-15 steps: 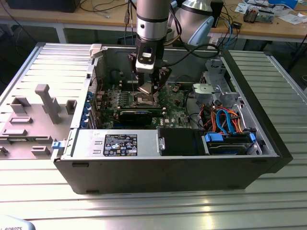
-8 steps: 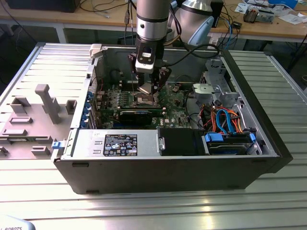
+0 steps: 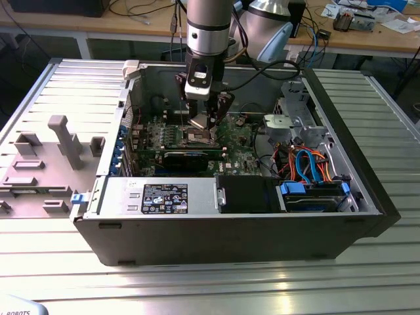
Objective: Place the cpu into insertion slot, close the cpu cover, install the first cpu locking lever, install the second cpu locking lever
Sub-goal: 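Place the cpu into insertion slot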
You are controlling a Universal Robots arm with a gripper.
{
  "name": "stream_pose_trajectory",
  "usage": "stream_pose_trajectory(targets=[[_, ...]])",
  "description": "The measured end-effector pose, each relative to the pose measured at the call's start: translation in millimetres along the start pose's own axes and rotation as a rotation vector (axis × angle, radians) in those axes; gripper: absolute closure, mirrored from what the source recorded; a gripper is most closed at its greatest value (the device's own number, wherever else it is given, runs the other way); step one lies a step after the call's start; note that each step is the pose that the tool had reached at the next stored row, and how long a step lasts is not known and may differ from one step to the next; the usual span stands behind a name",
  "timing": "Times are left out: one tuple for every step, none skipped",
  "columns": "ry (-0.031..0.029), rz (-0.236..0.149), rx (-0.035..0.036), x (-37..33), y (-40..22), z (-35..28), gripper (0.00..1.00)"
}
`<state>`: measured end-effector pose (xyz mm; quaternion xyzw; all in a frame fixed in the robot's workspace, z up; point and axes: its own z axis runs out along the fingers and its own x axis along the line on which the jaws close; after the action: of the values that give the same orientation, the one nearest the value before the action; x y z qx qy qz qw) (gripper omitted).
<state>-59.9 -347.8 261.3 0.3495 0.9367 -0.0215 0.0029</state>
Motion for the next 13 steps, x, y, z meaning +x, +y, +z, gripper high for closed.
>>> stream_pose_trajectory(targets=[[-0.0002,0.001,0.0003,0.0,0.0,0.0,0.45],[-0.0004,0.002,0.0006,0.0,0.0,0.0,0.45],[-0.0008,0.003,0.0011,0.0,0.0,0.0,0.45],[-0.001,0.005,0.0015,0.0,0.0,0.0,0.45],[-0.0014,0.006,0.002,0.0,0.0,0.0,0.45],[-0.0015,0.007,0.0022,0.0,0.0,0.1,0.45],[-0.0018,0.009,0.0027,0.0,0.0,0.1,0.45],[-0.002,0.009,0.0029,0.0,0.0,0.1,0.45],[-0.0021,0.01,0.0032,0.0,0.0,0.1,0.45],[-0.0024,0.011,0.0035,0.0,0.0,0.1,0.45],[-0.0025,0.012,0.0037,0.0,0.0,0.1,0.45],[-0.0027,0.013,0.004,0.0,0.0,0.1,0.45],[-0.0029,0.015,0.0044,0.0,0.0,0.1,0.45]])
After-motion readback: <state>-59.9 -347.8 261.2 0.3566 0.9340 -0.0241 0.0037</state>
